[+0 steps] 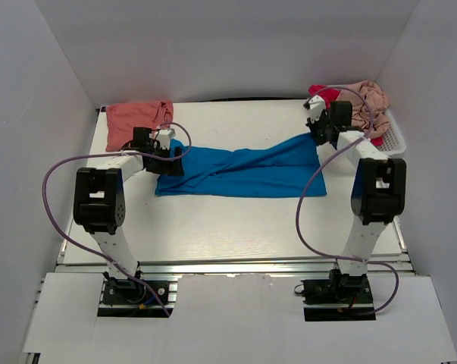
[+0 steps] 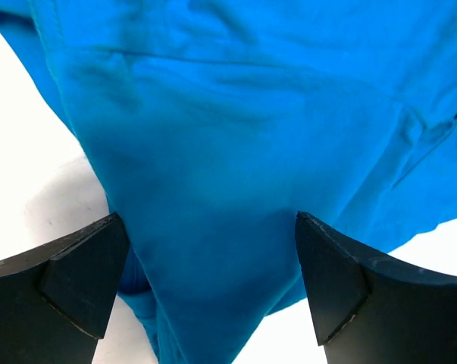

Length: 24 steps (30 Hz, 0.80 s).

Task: Fold and stack the t-shirts
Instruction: Fold the other side of the tshirt into a rectangle

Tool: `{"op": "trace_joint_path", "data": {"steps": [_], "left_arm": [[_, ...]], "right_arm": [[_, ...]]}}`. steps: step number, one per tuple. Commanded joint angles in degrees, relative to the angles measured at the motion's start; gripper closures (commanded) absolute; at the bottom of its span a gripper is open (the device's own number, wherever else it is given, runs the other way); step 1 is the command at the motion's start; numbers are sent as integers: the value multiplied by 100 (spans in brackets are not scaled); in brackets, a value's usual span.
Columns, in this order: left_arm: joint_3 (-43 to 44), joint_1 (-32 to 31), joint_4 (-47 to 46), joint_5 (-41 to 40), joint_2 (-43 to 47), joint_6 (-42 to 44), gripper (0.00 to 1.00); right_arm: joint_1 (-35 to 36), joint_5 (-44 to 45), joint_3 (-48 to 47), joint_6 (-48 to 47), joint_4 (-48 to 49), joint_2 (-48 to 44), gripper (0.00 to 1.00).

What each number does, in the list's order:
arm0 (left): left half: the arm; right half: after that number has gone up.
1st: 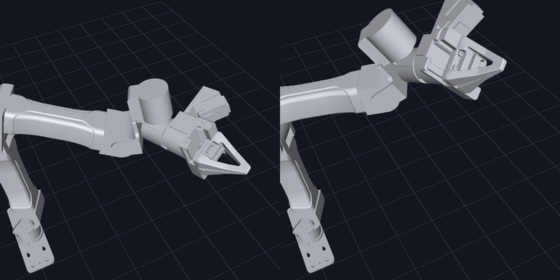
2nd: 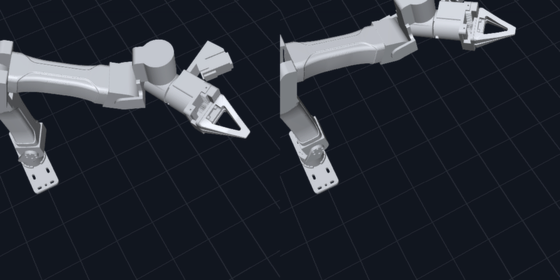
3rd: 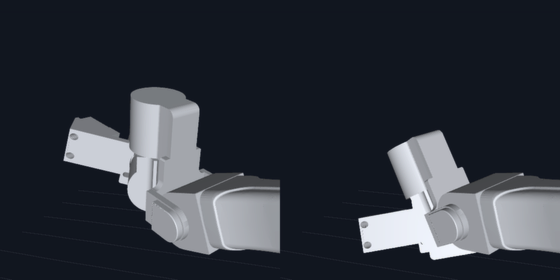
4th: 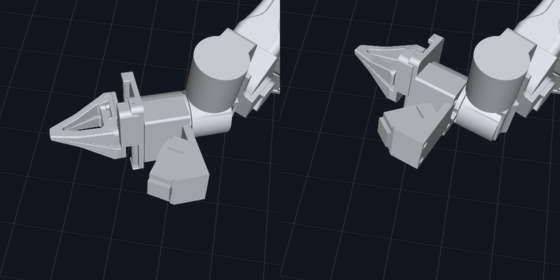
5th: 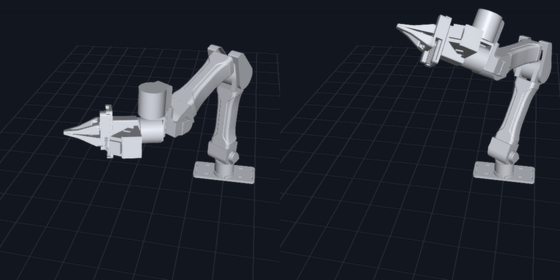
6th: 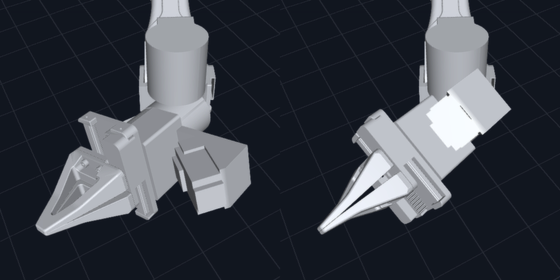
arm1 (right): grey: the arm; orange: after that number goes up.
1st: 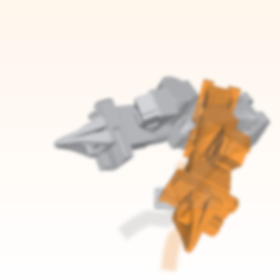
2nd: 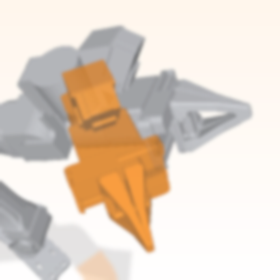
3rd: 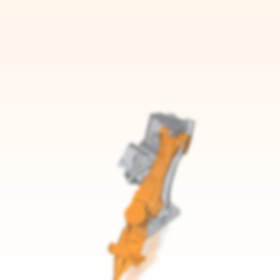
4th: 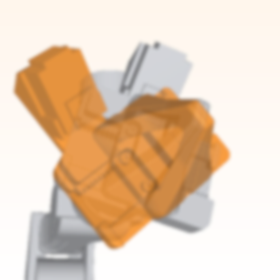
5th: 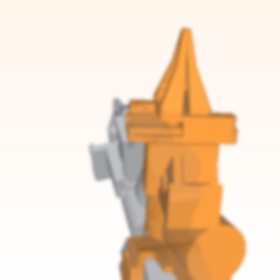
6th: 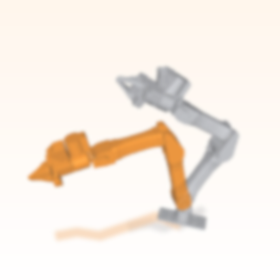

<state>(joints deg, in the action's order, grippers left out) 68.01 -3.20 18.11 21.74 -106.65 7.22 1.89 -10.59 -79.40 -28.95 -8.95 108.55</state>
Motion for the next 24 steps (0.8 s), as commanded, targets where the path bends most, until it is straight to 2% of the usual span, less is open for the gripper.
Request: {"op": "trace_joint_path", "data": {"steps": [1,3,5,12,16,20,24], "left_arm": [[134,4,114,208,92,25,2],[134,4,131,199,118,33,2],[125,4,132,156,153,42,2],[151,4,114,138,31,33,2],[283,-5,219,261,-128,-10,2],[257,-14,228,243,-93,7,2],[222,-23,246,199,-66,33,2]], "right_arm": [[-31,31,-1067,-58,-62,630,100],[-31,74,-1707,-58,-115,1114,100],[-31,48,-1965,-14,-168,1395,100],[-31,22,-1701,65,412,1212,100],[-40,4,-2272,65,315,1361,100],[-40,22,-3351,30,34,1773,100],[-40,75,-3451,3,279,1810,100]]}}
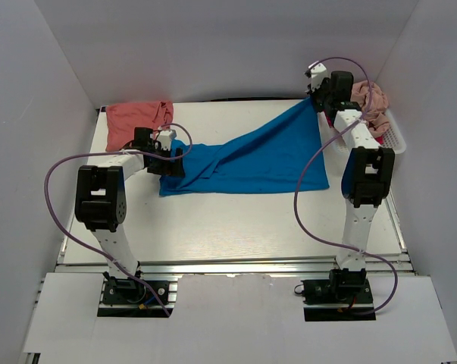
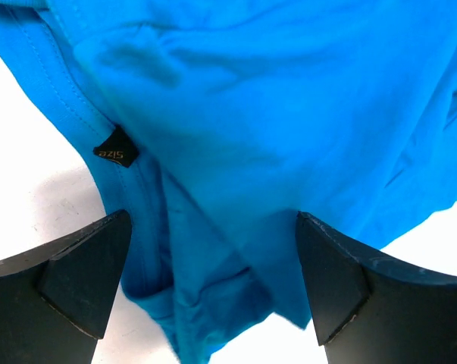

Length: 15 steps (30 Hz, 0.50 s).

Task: Fold and stack the t-shirts
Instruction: Fold the other side of the tshirt into a rectangle

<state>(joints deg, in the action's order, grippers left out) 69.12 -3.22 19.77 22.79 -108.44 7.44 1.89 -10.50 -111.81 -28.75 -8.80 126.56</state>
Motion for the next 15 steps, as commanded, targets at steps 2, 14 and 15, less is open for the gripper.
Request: {"op": "trace_joint_path", "data": {"steps": [2,14,15], "left_arm": [[119,-20,80,94,87,20,2],[233,-29,185,77,34,20,2],[233,-38,185,68,42,20,2]], "right_arm": [[-40,14,-175,45,378,-35,100],[-22,-338,1871,-34,-289,-940,100],[-31,-312,2091,-51,-289,-1045,100]]}}
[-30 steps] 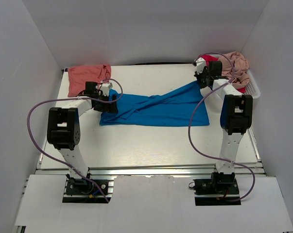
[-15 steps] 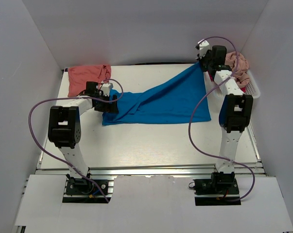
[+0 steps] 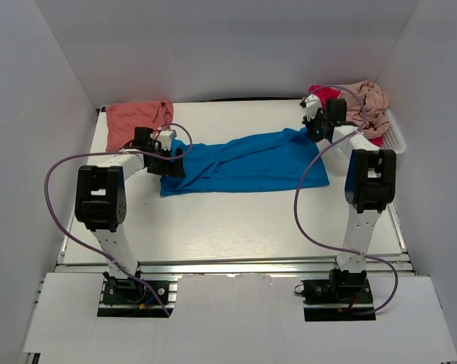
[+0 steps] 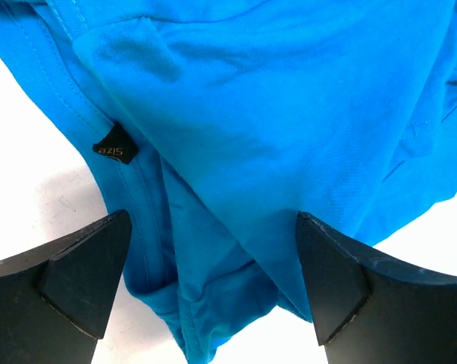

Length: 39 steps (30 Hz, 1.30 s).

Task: Fold and stack the t-shirts
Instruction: Fold the other side of the tshirt into a rectangle

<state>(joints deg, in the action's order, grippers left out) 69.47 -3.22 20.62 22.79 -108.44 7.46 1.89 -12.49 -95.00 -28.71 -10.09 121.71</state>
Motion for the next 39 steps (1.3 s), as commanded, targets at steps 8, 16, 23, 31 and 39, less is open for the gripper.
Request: {"op": "trace_joint_path", "data": {"steps": [8,16,23,31,39], "left_arm": [[295,-38,179,7,25,9,2],[277,-38,223,-20,69,27,2],[304,-47,223,-29,16,18,2],[295,-56,153,-169,25,9,2],[356,-64,117,-266,-1,-26,2]], "right_arm": [[-31,290,2256,-249,402,-1606,100],[-364,809,2566,-443,684,-1835,100],[-751,863,2583,-408,754,-1835,100],[-787,336,2583,-13,456,-1782,100],[-787,124,3083,67,332,-1949,100]]}}
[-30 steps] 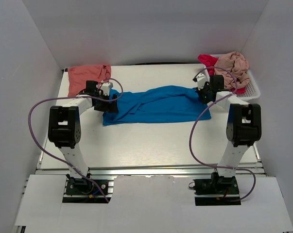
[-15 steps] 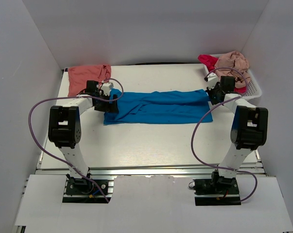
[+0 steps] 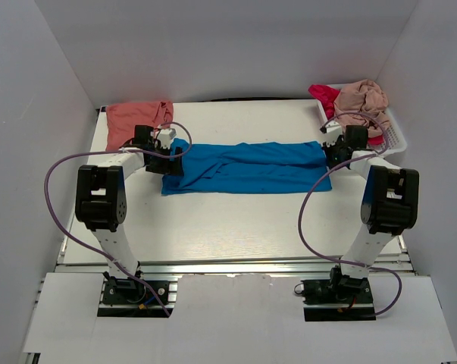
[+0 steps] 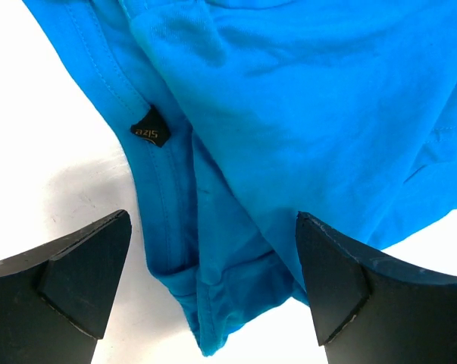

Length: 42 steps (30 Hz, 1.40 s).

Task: Fold and stack the t-shirts
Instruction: Fold the other side of the tshirt into a rectangle

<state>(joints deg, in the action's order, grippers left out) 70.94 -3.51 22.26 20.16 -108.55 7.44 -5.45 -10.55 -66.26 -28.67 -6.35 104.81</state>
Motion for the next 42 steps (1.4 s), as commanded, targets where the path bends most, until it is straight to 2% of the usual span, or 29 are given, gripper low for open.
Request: {"op": "trace_joint_path", "data": {"steps": [1,2,3,5,9,10,14,16,17,18,19,25,29,33,34,36,37,40,42], "left_arm": [[254,-36,-38,-4,-8,-24,2],[271,-45,-38,-4,-17,-24,2],[298,-53,-46,-21,-17,-24,2],[420,-71,-3,-39,-60,3,2],[842,-106,173,84,-166,82,2],[930,-106,173,119,-192,38,2],[1098,-150,69,479,-219,-14,3],[1054,-194,-63,427,-201,-6,3],[1054,-246,-64,305,-227,11,3],[1062,-256,-73,278,-271,3,4],[1054,-264,-125,295,-298,-15,4],[1010,-300,-346,216,-491,-164,11],[1045,-300,-301,102,-579,-120,20],[1010,-300,-407,111,-597,-190,33],[1019,-300,-433,111,-606,-182,42],[1036,-300,-451,67,-649,-199,53],[1080,-300,-399,41,-676,-191,64],[1212,-300,-258,5,-790,-147,84],[1256,-300,-249,5,-825,-155,90]], "right_arm": [[-52,-53,253,37,-59,-269,100],[-52,-27,289,-24,-129,-277,91],[-52,0,350,-42,-156,-269,71],[-52,78,447,-69,-113,-312,60],[-44,9,763,-25,344,-680,27],[-35,-104,738,1,336,-751,24],[79,-316,711,115,310,-1295,22],[123,-473,746,212,292,-1919,19],[141,-579,537,264,109,-2086,19],[141,-754,248,422,-649,-2123,12],[141,-956,1,510,-935,-2132,11],[246,-2125,-370,1467,-1746,-2606,11],[369,-2180,-423,1697,-1800,-2834,11],[466,-2241,-178,1768,-1704,-2844,14],[510,-2241,-81,1751,-1642,-2835,14],[528,-2137,95,1672,-1423,-2818,16],[536,-2014,191,1602,-1396,-2809,16],[554,-1637,332,1320,-1334,-2686,17],[808,-1399,394,1145,-1282,-2607,17]]}}
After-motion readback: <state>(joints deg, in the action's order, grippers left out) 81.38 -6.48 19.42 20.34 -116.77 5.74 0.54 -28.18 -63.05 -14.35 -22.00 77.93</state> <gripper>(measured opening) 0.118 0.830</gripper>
